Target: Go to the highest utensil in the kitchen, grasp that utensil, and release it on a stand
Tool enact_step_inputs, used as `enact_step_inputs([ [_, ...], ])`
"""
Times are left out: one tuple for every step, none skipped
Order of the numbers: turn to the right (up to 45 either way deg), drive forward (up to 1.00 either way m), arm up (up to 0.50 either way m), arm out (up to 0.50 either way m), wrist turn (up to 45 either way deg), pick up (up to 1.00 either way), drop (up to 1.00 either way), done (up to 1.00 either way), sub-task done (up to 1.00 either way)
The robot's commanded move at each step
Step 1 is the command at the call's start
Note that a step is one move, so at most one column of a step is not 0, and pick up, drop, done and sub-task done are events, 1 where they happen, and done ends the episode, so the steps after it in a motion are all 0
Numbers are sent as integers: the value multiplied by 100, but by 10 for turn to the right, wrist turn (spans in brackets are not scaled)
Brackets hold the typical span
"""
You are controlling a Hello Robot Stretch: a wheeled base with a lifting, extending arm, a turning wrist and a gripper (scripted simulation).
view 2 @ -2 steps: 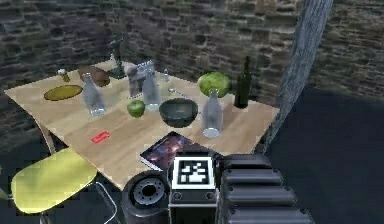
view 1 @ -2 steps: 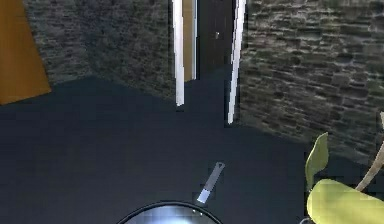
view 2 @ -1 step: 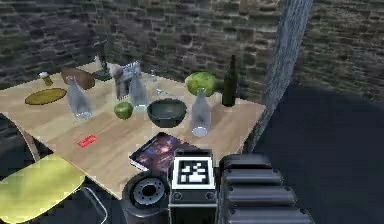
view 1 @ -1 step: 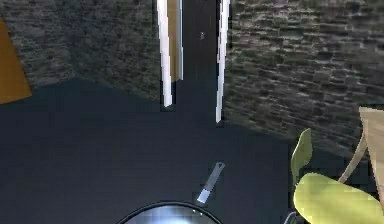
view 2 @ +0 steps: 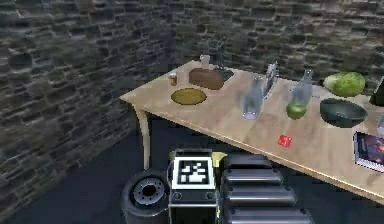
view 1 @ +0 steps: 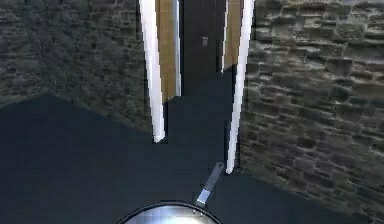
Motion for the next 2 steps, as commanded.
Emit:
enact_step_inputs([
  [0, 100, 0, 0, 0, 0, 0, 0, 0],
  [60, 0, 0, 0, 0, 0, 0, 0, 0],
])
